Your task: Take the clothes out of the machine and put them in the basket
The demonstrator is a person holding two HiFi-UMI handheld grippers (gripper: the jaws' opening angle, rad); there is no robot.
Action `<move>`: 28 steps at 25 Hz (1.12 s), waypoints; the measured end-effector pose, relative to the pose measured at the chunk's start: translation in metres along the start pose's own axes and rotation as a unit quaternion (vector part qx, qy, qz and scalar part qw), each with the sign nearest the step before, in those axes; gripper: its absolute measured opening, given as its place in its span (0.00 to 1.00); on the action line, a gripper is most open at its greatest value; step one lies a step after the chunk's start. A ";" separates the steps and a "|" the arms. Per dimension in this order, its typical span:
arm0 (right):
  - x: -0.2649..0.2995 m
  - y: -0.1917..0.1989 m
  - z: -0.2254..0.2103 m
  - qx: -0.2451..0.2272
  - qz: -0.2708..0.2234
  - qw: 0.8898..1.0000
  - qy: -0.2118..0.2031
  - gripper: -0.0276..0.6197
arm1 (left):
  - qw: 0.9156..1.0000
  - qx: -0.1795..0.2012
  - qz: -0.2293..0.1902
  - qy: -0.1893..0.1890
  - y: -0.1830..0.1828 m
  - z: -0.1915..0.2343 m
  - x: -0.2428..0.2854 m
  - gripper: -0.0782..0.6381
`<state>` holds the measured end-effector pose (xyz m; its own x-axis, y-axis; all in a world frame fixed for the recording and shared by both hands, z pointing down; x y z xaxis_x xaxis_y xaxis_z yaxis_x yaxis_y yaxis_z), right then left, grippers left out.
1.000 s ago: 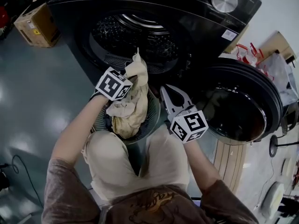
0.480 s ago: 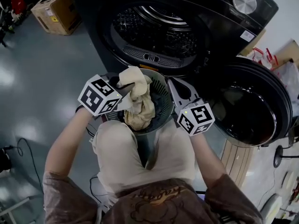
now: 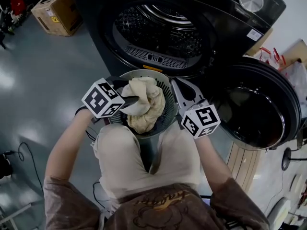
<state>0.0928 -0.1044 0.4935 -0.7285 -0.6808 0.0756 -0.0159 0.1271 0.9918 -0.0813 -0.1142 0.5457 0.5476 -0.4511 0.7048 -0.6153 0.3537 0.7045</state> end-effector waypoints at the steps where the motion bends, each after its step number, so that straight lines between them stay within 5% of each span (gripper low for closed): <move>1: 0.001 0.001 -0.001 -0.001 0.001 1.000 0.001 0.04 | 1.000 -0.004 -0.002 0.004 0.001 0.000 0.002 0.51; 5: 0.009 0.003 -0.008 0.003 0.005 1.000 0.002 0.04 | 1.000 -0.021 -0.017 0.011 0.005 0.005 0.008 0.55; 13: 0.042 -0.030 -0.009 0.046 0.053 0.997 0.012 0.04 | 0.996 -0.042 0.037 0.076 0.001 0.023 -0.013 0.55; 18: 0.054 -0.110 0.004 0.074 0.092 0.993 0.012 0.04 | 0.989 -0.106 0.055 0.086 -0.032 0.032 -0.068 0.55; 24: 0.063 -0.229 0.022 0.092 0.107 0.990 0.006 0.04 | 0.982 -0.174 0.019 0.068 -0.117 0.054 -0.168 0.57; 28: 0.069 -0.306 0.035 0.096 0.113 0.989 0.007 0.04 | 0.982 -0.182 -0.011 0.045 -0.180 0.075 -0.237 0.57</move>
<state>0.0238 -0.1652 0.1918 -0.7192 -0.6286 0.2959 0.0160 0.4108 0.9116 -0.1431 -0.1322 0.2458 0.6165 -0.3934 0.6820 -0.3681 0.6217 0.6914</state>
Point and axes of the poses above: the fingertips, and each gripper's own axes: x forward along the fingers, z to its left, y out of its underside, the point moved 4 cm from there along -x, backward along the fingers, and after that the axes turned 11 degrees about -y, right-handed, at the moved point
